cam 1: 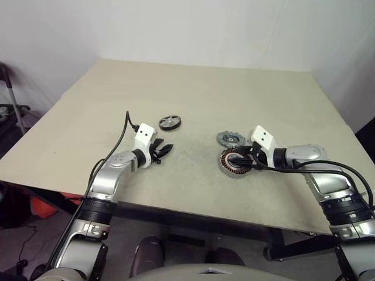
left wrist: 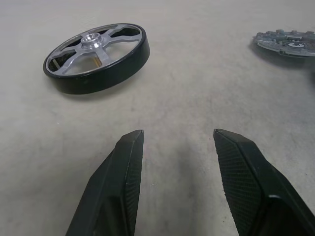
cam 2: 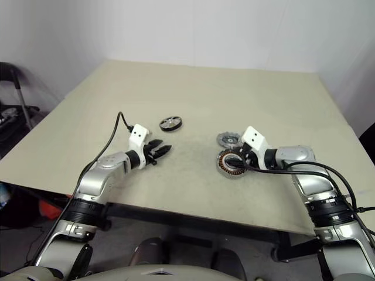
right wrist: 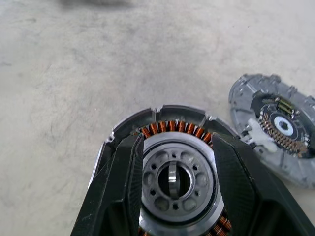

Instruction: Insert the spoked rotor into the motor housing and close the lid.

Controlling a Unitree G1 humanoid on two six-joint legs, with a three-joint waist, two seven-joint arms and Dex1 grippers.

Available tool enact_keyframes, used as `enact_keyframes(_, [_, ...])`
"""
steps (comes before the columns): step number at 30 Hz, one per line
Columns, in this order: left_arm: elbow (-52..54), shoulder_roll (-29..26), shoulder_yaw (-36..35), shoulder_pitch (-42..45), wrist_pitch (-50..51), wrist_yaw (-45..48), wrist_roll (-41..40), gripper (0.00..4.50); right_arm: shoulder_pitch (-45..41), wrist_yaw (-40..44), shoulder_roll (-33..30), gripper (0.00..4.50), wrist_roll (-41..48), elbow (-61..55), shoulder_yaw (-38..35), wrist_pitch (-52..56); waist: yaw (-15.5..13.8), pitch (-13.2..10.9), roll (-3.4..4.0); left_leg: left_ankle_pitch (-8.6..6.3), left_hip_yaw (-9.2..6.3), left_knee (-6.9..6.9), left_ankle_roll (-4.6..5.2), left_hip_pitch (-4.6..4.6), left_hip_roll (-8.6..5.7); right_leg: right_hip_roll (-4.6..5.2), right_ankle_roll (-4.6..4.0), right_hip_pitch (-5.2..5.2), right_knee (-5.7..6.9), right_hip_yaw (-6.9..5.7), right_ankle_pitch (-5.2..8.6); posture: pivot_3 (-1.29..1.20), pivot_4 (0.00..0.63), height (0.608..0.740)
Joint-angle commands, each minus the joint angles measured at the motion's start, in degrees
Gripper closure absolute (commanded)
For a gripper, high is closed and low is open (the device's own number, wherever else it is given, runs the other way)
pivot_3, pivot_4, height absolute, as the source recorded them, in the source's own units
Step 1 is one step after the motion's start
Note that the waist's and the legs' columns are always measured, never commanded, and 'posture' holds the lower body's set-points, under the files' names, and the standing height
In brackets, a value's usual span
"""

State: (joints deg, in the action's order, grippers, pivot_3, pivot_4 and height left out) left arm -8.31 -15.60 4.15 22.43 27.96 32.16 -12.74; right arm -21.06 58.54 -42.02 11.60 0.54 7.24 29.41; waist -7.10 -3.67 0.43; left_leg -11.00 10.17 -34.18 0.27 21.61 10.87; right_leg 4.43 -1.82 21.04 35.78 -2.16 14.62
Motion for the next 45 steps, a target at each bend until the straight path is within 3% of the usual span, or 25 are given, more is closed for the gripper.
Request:
enact_keyframes(1, [0.74, -0.17, -0.24, 1.21, -1.14, 0.38, 0.08, 2.11, -1.3, -0.39, -0.08, 2.71, 1.03, 0.48, -2.23, -0.23, 0.0, 0.0, 0.0, 0.0, 0.0, 0.0, 0.0, 0.0, 0.0, 0.0, 0.0, 0.0, 0.0, 0.0, 0.0, 0.0, 0.0, 0.74])
enact_keyframes(7, [0.74, -0.23, -0.04, 1.15, -1.02, 0.44, 0.36, 2.11, -0.93, -1.01, -0.3, 4.47, 0.63, 1.11, -2.26, -0.27, 0.0, 0.0, 0.0, 0.01, 0.0, 0.0, -0.01, 0.0, 0.0, 0.0, 0.0, 0.01, 0.0, 0.0, 0.0, 0.0, 0.0, 0.74])
enact_keyframes(22, [0.86, -0.09, 0.73, 0.64, -0.59, 0.24, 0.9, 2.11, 3.61, -1.55, -0.86, 4.47, -0.52, -2.12, -0.12, -0.01, -0.02, 0.01, 0.0, -0.01, 0.0, 0.0, 0.01, -0.04, 0.01, 0.0, 0.0, -0.03, 0.0, 0.0, 0.0, 0.0, 0.0, 0.74])
enact_keyframes(38, [0.52, -0.02, 0.42, 0.27, -0.17, 0.12, 1.1, 2.11, 1.23, -1.25, -1.38, 4.47, 2.78, -4.21, -3.44, 0.82, -0.01, 0.01, 0.01, -0.01, 0.0, 0.0, 0.01, -0.02, 0.0, 0.0, 0.0, -0.01, 0.0, 0.0, 0.0, 0.0, 0.0, 0.74])
enact_keyframes(45, [0.92, -0.16, 0.09, -0.07, 0.2, -0.14, 0.99, 2.11, 4.14, -1.85, -0.44, 4.47, 0.13, 0.28, -0.39, -0.25, -0.04, 0.01, 0.0, -0.01, 0.0, 0.0, 0.01, -0.02, 0.0, 0.0, 0.0, -0.03, -0.01, 0.0, 0.0, 0.0, 0.0, 0.74])
